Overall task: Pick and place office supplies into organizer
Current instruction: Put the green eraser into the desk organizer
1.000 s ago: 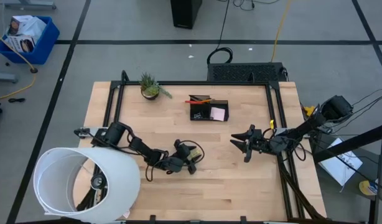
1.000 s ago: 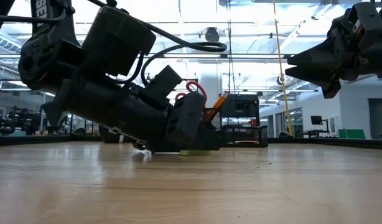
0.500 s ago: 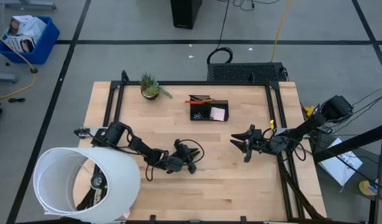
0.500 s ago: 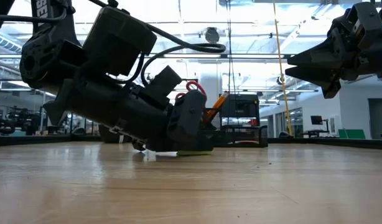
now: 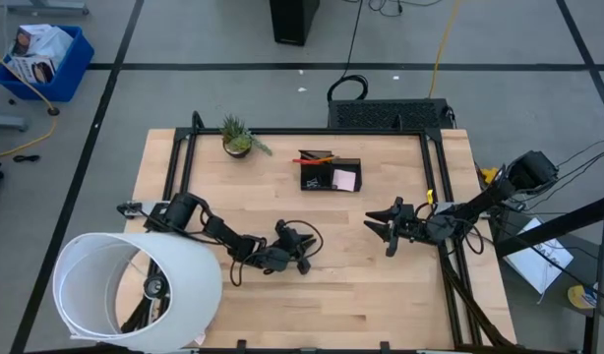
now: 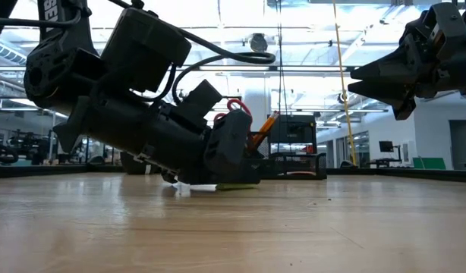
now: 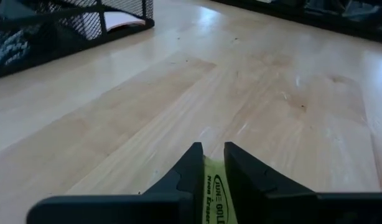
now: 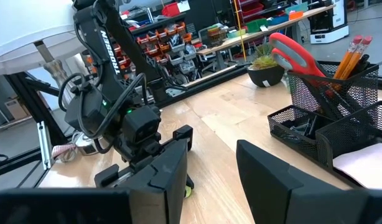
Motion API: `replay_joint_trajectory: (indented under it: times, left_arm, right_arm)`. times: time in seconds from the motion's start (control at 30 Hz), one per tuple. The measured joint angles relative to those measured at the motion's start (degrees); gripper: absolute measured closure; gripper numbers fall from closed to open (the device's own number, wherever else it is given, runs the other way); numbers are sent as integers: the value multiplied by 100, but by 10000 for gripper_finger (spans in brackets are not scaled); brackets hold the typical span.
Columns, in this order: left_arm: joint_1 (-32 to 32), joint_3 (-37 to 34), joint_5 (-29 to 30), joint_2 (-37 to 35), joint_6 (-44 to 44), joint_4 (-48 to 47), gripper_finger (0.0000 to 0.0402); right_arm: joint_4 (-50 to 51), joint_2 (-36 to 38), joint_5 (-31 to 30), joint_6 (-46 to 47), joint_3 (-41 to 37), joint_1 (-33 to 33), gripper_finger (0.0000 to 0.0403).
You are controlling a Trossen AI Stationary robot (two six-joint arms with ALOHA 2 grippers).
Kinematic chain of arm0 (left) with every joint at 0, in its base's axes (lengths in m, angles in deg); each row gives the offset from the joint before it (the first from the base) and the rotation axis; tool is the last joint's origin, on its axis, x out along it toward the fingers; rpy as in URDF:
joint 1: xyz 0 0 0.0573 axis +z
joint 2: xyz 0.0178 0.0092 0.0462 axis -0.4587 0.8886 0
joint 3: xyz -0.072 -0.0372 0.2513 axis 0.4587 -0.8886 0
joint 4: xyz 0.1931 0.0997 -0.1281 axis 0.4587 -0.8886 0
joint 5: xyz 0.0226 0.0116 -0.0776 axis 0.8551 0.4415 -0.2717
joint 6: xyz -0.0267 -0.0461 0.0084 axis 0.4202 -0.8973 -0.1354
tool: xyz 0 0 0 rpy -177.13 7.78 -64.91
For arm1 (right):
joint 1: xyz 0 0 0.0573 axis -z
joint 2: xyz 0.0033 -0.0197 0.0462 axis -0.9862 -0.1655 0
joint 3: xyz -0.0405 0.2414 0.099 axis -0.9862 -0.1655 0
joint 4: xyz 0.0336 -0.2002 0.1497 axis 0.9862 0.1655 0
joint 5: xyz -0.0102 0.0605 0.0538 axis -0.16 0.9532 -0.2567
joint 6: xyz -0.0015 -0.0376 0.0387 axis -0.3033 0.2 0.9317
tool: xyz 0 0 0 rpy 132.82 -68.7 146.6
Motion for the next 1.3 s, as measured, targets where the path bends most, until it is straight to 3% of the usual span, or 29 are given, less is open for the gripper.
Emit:
replay_joint_trajectory:
  times: [0.3, 0.7, 1.3]
  left_arm:
    - [-4, -9, -97, -286, 633, -153, 343]
    - [219, -11, -236, -390, 691, -161, 345]
    - [956, -9, -521, -1053, 1280, -765, 345]
  right_arm:
    - [-1, -1, 0, 0, 2, -1, 270]
    - [1, 1, 0, 0, 2, -1, 270]
    - [1, -1, 0, 0, 1, -1, 270]
